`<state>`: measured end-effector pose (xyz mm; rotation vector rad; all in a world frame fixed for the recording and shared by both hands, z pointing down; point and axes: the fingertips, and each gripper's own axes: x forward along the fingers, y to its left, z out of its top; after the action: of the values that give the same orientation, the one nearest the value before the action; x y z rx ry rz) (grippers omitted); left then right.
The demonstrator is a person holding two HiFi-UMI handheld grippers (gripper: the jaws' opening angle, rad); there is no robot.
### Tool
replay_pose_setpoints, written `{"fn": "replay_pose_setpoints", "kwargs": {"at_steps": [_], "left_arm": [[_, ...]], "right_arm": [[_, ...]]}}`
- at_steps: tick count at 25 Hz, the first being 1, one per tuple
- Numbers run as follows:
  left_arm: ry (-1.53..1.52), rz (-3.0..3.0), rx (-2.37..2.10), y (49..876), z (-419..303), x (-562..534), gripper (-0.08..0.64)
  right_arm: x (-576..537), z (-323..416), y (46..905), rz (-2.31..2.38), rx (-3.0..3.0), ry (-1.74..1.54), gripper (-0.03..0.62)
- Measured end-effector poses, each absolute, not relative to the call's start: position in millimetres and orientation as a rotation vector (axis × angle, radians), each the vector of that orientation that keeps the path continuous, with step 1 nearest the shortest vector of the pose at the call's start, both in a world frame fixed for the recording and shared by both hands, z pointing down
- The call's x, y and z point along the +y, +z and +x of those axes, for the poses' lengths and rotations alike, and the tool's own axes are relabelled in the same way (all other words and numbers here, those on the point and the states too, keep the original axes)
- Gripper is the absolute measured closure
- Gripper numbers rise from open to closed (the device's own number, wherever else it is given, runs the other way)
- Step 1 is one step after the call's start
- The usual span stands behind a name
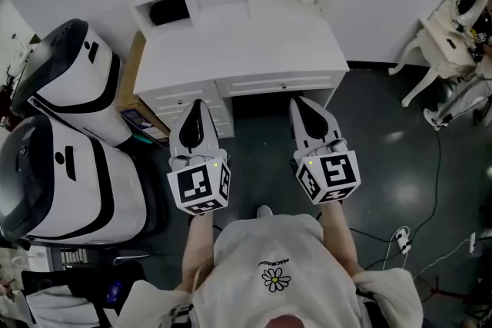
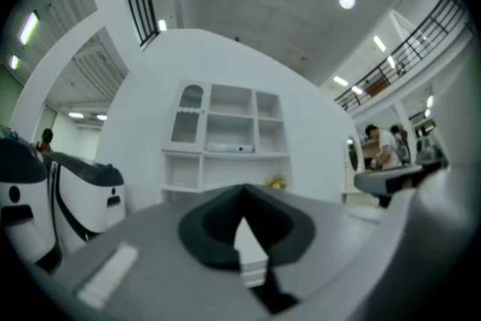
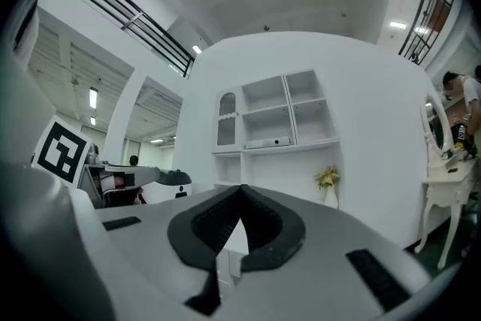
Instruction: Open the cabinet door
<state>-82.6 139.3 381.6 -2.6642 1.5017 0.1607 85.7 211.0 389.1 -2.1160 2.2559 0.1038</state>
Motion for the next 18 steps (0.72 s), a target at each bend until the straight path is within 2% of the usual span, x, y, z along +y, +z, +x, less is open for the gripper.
{"fn": "replay_pose_setpoints", "kwargs": {"at_steps": [12, 18], "left_arm": [[0.124, -2.686, 1.507, 390, -72, 134, 0.555], [0.109, -2.687, 1.555, 397, -77, 132, 0.554]], "right_arm": [[200, 88, 412, -2.145, 2.327, 0.068, 0.592], [193, 85, 421, -2.145, 2.462, 0.181, 0.592]]}}
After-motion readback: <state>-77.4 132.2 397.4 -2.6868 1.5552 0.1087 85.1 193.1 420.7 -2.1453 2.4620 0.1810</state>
